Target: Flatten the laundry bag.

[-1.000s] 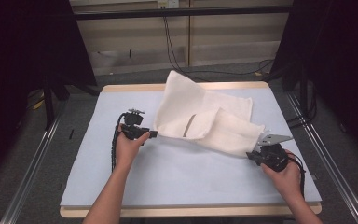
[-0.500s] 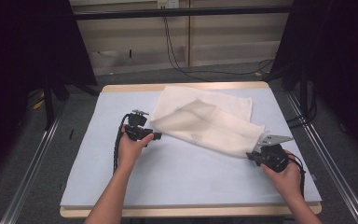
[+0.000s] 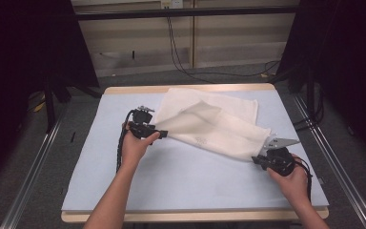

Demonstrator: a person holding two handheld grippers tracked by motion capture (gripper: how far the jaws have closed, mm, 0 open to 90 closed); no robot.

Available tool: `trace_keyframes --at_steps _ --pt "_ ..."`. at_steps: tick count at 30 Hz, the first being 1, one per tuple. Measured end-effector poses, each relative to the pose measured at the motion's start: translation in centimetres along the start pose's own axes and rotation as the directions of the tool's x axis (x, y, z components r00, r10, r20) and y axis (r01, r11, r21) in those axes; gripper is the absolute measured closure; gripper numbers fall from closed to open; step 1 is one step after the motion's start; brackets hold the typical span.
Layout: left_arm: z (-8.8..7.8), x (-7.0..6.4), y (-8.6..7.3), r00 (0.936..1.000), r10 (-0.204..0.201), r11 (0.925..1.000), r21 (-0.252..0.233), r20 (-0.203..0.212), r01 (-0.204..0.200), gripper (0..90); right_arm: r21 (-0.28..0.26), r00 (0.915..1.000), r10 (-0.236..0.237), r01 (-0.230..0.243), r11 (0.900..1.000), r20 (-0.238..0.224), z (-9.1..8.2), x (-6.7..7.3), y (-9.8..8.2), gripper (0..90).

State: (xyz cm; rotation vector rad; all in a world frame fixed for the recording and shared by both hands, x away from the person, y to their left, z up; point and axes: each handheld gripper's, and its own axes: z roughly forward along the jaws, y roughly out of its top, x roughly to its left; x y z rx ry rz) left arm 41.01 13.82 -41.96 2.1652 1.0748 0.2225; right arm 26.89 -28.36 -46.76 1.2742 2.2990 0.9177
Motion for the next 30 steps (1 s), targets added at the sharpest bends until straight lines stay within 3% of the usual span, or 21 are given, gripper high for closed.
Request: trace_keyframes --at_steps 4,12,19,23,24,26,28,30 --pt "-0.1 -0.5 1.3 0.9997 0.011 0.9995 -0.028 -0.022 -0.012 24.0 0.005 0.9999 0.01 -0.01 1.0 -0.003 0.0 0.0 0.0 84.8" --pt "0.3 -1.3 2.6 0.9991 0.041 0.9982 -0.044 0.006 -0.041 24.2 0.005 0.9999 0.012 -0.012 1.0 -0.006 0.0 -0.1 0.0 84.7" --pt "1.6 -2.1 3.9 0.9968 0.074 0.9967 -0.037 0.03 -0.073 23.7 0.008 0.9996 0.024 -0.024 1.0 -0.011 0.0 -0.2 0.0 84.3" --pt "1.9 -2.3 4.2 0.9956 0.089 0.9947 -0.054 0.028 -0.088 28.8 0.003 0.9997 0.02 -0.02 1.0 -0.015 0.1 -0.3 0.0 84.0" --pt "2.0 -2.4 4.3 0.9963 0.079 0.9947 -0.069 0.036 -0.076 37.7 0.004 0.9995 0.024 -0.024 1.0 -0.018 0.1 -0.3 0.0 83.9" --pt "2.2 -2.5 4.4 0.9955 0.091 0.9936 -0.069 0.028 -0.089 44.4 0.001 0.9992 0.035 -0.035 0.999 -0.022 0.1 -0.3 0.0 83.9" --pt "2.4 -2.5 4.4 0.9958 0.087 0.994 -0.069 0.027 -0.085 57.2 0.003 0.9992 0.033 -0.033 0.999 -0.023 0.1 -0.4 0.0 83.8" --pt "2.6 -2.6 4.3 0.9944 0.104 0.9934 -0.049 0.016 -0.103 68.2 0.002 0.9987 0.043 -0.043 0.999 -0.028 0.1 -0.4 -0.1 83.7"
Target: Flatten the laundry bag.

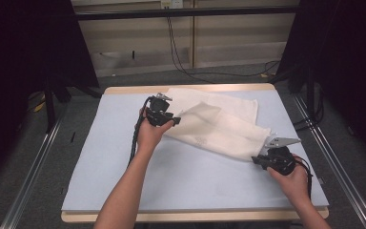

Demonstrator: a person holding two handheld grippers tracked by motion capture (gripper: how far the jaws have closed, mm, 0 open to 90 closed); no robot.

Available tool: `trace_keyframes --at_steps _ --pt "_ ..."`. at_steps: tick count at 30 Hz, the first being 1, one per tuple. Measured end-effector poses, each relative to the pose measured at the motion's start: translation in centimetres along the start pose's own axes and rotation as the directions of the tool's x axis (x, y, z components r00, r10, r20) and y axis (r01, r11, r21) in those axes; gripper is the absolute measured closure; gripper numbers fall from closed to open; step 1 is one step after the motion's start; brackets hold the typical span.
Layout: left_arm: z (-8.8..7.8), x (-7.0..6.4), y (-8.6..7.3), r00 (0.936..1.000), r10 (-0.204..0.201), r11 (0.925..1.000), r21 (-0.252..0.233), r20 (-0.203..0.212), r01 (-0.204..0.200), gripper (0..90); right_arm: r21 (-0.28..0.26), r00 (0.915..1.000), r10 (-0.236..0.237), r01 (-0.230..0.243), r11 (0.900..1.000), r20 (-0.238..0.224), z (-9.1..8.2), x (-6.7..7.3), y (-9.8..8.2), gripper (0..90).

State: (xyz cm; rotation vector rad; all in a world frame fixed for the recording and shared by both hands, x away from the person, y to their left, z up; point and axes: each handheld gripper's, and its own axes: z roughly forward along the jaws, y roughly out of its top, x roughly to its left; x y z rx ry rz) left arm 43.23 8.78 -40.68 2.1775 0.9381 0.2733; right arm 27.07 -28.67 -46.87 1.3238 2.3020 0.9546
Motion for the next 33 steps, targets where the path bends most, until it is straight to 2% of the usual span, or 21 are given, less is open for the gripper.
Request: trace_keyframes --at_steps 1,3,4,7,8,9,11,12,14,15,16,18,19,24,25,26,28,29,30,33 --pt "-0.1 0.0 0.0 0.9998 0.018 0.9998 0.013 0.009 -0.018 71.7 -0.003 1.0 -0.001 0.001 1.0 0.002 0.0 0.0 0.0 83.7" --pt "-0.2 -0.1 0.0 0.9997 0.019 0.9997 0.017 0.017 -0.02 80.8 -0.002 1.0 -0.001 0.001 1.0 0.005 0.0 0.0 0.0 83.5" --pt "-0.5 -0.1 -0.1 0.9992 0.022 0.9993 0.029 0.035 -0.023 82.7 -0.005 1.0 0.005 -0.005 1.0 0.004 0.0 -0.1 0.0 83.4" --pt "-1.4 0.0 -0.7 0.9986 0.038 0.9982 0.045 0.038 -0.039 83.9 -0.006 1.0 0.008 -0.008 1.0 0.003 0.0 -0.1 -0.1 83.1" --pt "-1.6 -0.1 -0.9 0.9988 0.027 0.9991 0.03 0.04 -0.029 84.1 -0.006 1.0 0.002 -0.002 1.0 0.003 0.0 -0.1 -0.1 83.1" --pt "-2.0 0.1 -1.2 0.9979 0.046 0.9982 0.037 0.045 -0.047 84.3 -0.008 1.0 0.007 -0.007 1.0 0.007 0.1 -0.1 -0.1 83.1" --pt "-2.5 0.2 -1.9 0.9978 0.023 0.9995 0.018 0.063 -0.024 84.5 -0.005 0.9999 0.008 -0.008 1.0 0.011 0.1 -0.1 -0.1 83.0" --pt "-2.8 0.5 -2.2 0.9967 0.035 0.999 0.025 0.073 -0.037 84.8 0.002 0.9998 0.015 -0.015 1.0 0.013 0.1 -0.1 -0.1 83.0" --pt "-2.9 0.5 -2.5 0.9973 0.02 0.9994 0.028 0.071 -0.022 85.1 0.003 0.9997 0.018 -0.018 1.0 0.016 0.1 -0.1 -0.1 83.1" --pt "-3.4 1.1 -3.4 0.9964 -0.008 1.0 0.0 0.084 0.008 85.2 0.004 0.9997 0.019 -0.019 1.0 0.018 0.1 0.0 -0.1 83.1" --pt "-3.6 1.3 -3.7 0.9963 -0.007 0.9999 0.015 0.085 0.005 85.4 0.006 0.9996 0.022 -0.022 1.0 0.02 0.1 0.0 -0.1 83.2" --pt "-3.8 1.4 -4.1 0.9966 -0.008 0.9999 0.01 0.083 0.007 85.6 0.005 0.9995 0.023 -0.023 1.0 0.02 0.1 0.0 -0.1 83.3" --pt "-4.1 1.6 -4.8 0.9957 -0.011 0.9999 0.005 0.092 0.011 85.8 0.008 0.9995 0.021 -0.021 1.0 0.022 0.1 0.0 -0.2 83.3" --pt "-4.8 2.3 -6.4 0.9954 -0.038 0.9992 -0.008 0.088 0.039 85.8 0.006 0.9996 0.017 -0.017 1.0 0.023 0.2 -0.1 -0.2 83.2" --pt "-5.1 2.5 -6.6 0.9967 -0.033 0.9994 0.005 0.074 0.033 85.9 0.006 0.9996 0.017 -0.017 1.0 0.022 0.2 -0.1 -0.2 83.2" --pt "-5.2 2.7 -6.9 0.9963 -0.034 0.9994 0.006 0.079 0.034 85.9 0.007 0.9997 0.016 -0.016 1.0 0.02 0.1 -0.1 -0.3 83.2" --pt "-5.3 2.8 -7.2 0.9957 -0.057 0.9983 -0.006 0.072 0.058 86.0 0.005 0.9997 0.016 -0.016 1.0 0.019 0.1 -0.1 -0.4 83.2" --pt "-5.5 3.0 -7.4 0.9964 -0.057 0.9983 -0.004 0.063 0.058 86.0 0.003 0.9998 0.014 -0.014 1.0 0.015 0.1 -0.2 -0.4 83.2" --pt "-5.6 3.2 -7.5 0.9962 -0.049 0.9988 0.009 0.072 0.048 86.1 -0.002 0.9997 0.015 -0.015 1.0 0.017 0.1 -0.2 -0.4 83.2" --pt "-5.9 3.5 -8.0 0.9955 -0.067 0.9977 0.013 0.067 0.066 86.1 0.003 0.9996 0.023 -0.023 1.0 0.014 0.1 -0.2 -0.5 83.2"
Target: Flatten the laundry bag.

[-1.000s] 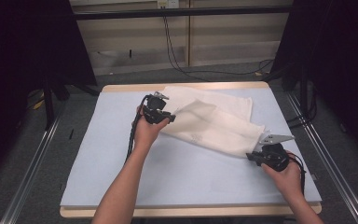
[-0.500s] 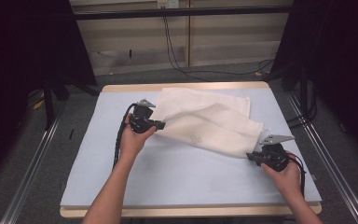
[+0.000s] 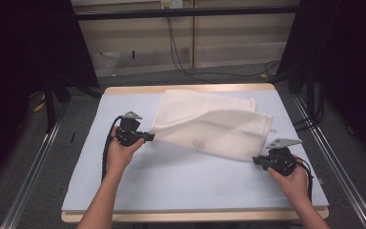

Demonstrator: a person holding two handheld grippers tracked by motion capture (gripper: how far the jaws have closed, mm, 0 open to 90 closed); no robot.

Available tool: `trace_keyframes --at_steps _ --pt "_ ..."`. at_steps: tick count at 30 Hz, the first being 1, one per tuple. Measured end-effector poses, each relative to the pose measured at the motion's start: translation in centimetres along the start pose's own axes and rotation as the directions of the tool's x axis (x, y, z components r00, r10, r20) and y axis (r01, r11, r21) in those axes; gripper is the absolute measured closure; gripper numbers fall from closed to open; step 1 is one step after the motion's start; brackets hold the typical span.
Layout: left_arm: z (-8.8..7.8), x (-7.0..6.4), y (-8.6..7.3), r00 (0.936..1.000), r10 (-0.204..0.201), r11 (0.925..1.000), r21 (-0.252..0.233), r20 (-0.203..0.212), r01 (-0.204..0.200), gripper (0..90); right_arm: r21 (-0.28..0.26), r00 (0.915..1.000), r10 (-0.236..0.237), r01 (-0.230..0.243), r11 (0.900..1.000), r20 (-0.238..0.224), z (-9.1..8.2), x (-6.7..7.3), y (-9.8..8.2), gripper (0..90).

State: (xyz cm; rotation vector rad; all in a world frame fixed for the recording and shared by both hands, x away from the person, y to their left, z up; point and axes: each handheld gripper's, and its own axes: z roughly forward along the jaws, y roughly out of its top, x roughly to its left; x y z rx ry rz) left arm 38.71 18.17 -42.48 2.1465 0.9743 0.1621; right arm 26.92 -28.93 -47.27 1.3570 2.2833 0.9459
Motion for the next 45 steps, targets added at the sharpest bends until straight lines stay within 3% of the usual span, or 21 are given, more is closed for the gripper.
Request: trace_keyframes --at_steps 10,20,25,35,39,42,43,45 --pt "-0.8 1.1 -1.7 0.9993 -0.033 0.9995 -0.003 -0.016 0.033 86.0 0.001 0.9998 0.009 -0.009 1.0 -0.016 0.0 -0.2 -0.3 82.6" --pt "-0.8 1.4 -2.2 0.9989 -0.045 0.999 -0.007 -0.016 0.045 86.0 0.001 0.9997 0.004 -0.004 1.0 -0.024 0.0 -0.5 -0.8 81.8" --pt "-0.8 1.5 -2.2 0.9993 -0.031 0.9994 0.012 -0.022 0.032 86.0 0.003 0.9997 0.014 -0.014 1.0 -0.021 -0.4 -0.9 -1.1 79.0" --pt "-0.7 1.5 -2.9 0.9992 -0.032 0.9992 0.025 -0.023 0.032 86.0 -0.061 0.9978 0.062 -0.06 0.996 0.022 -1.9 -2.6 -1.3 83.5" --pt "-0.6 1.5 -3.0 0.9996 -0.018 0.9989 0.043 -0.022 0.019 86.0 -0.109 0.9966 0.083 -0.081 0.991 0.006 -1.5 -2.9 -0.5 84.9" --pt "-0.5 1.5 -3.2 0.9996 -0.008 0.9986 0.053 -0.029 0.009 86.0 -0.151 0.9897 0.114 -0.127 0.98 -0.086 -0.9 -2.8 0.6 84.3" --pt "-0.5 1.5 -3.2 0.9995 -0.006 0.9983 0.057 -0.031 0.008 86.0 -0.152 0.9889 0.107 -0.122 0.981 -0.103 -0.7 -2.7 1.0 83.9" --pt "-0.4 1.5 -3.4 0.9993 -0.012 0.9981 0.06 -0.036 0.014 86.0 -0.141 0.9932 0.084 -0.095 0.985 -0.08 -0.5 -2.3 1.4 84.1"
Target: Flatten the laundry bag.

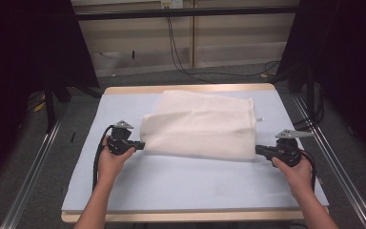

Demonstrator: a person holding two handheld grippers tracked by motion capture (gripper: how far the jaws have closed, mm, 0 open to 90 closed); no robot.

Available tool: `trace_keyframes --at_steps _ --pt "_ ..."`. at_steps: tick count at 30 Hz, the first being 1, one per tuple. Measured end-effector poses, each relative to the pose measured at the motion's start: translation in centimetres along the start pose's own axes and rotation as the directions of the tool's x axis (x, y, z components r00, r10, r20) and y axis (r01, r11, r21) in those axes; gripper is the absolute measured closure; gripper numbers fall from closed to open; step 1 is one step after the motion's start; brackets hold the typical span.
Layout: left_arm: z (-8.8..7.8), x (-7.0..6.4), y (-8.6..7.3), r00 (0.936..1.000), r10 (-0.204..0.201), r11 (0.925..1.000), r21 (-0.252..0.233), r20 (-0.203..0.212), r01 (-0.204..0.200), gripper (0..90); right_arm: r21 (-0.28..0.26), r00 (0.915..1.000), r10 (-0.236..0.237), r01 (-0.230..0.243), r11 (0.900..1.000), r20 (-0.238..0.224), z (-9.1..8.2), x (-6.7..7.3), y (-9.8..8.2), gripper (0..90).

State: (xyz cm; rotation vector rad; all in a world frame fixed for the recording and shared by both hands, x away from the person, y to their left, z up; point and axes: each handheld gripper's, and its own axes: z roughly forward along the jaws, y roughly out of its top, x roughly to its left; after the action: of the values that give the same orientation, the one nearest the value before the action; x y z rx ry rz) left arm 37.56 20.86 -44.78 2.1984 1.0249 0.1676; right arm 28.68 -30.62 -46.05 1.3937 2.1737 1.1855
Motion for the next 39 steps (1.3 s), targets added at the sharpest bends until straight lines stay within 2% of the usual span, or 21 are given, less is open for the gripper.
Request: trace_keyframes --at_steps 1,3,12,13,15,19,20,22,26,27,30,32,37,39 --pt "0.1 0.0 -0.1 1.0 -0.003 1.0 0.002 0.007 0.003 86.0 0.003 0.9999 -0.014 0.014 1.0 -0.002 0.1 0.2 0.1 84.3" --pt "0.2 0.2 -0.3 1.0 0.005 0.9999 0.01 0.008 -0.005 86.0 0.0 0.9999 -0.012 0.012 1.0 -0.008 0.1 0.4 -0.1 84.6" --pt "0.5 0.1 -1.1 0.9999 -0.009 0.9999 0.014 0.01 0.009 86.0 0.025 0.9989 -0.023 0.024 0.999 -0.04 -0.1 0.8 -1.8 85.7" --pt "0.6 0.2 -1.3 0.9999 -0.001 0.9997 0.024 0.011 0.001 86.0 0.04 0.9982 -0.04 0.042 0.998 -0.045 -0.2 0.8 -2.1 85.8" --pt "0.7 0.2 -1.5 0.9998 -0.015 0.9997 0.017 0.013 0.015 86.0 0.047 0.9978 -0.048 0.05 0.998 -0.046 -0.3 0.9 -2.3 85.3" --pt "0.8 0.3 -1.7 0.9997 -0.019 0.9996 0.023 0.015 0.018 86.0 0.021 0.9995 -0.002 0.002 1.0 -0.033 -0.6 0.3 -1.9 81.5" --pt "0.8 0.3 -1.7 0.9997 -0.019 0.9996 0.023 0.015 0.018 86.0 0.021 0.9995 -0.002 0.002 1.0 -0.033 -0.6 0.3 -1.9 81.5" --pt "0.8 0.3 -1.7 0.9997 -0.017 0.9996 0.022 0.015 0.017 86.0 0.013 0.9988 0.035 -0.035 0.999 -0.033 -1.0 0.1 -1.2 70.4" --pt "0.9 0.4 -1.5 0.9998 -0.007 0.9995 0.031 0.018 0.006 86.0 0.009 0.9985 0.049 -0.049 0.999 -0.025 -1.4 0.2 -0.3 60.4" --pt "0.9 0.2 -1.5 0.9999 -0.011 0.9995 0.029 0.012 0.01 86.0 -0.007 0.9972 0.071 -0.071 0.997 -0.024 -1.5 0.3 0.4 53.5" --pt "0.9 0.3 -1.5 0.9999 0.0 0.9993 0.036 0.011 -0.001 86.0 -0.025 0.9952 0.094 -0.095 0.995 -0.024 -1.5 0.5 1.4 50.6" --pt "0.9 0.3 -1.5 0.9999 -0.007 0.9995 0.032 0.012 0.007 86.0 -0.028 0.9939 0.107 -0.108 0.994 -0.026 -1.0 0.6 2.0 48.7" --pt "0.9 0.3 -1.6 0.9999 0.001 0.9995 0.032 0.013 -0.002 86.0 -0.013 0.9913 0.131 -0.131 0.991 -0.013 1.1 0.7 3.0 48.8" --pt "1.0 0.3 -1.6 0.9998 -0.009 0.9997 0.024 0.016 0.009 86.0 -0.026 0.9892 0.144 -0.145 0.989 -0.029 1.7 0.6 3.3 51.1"
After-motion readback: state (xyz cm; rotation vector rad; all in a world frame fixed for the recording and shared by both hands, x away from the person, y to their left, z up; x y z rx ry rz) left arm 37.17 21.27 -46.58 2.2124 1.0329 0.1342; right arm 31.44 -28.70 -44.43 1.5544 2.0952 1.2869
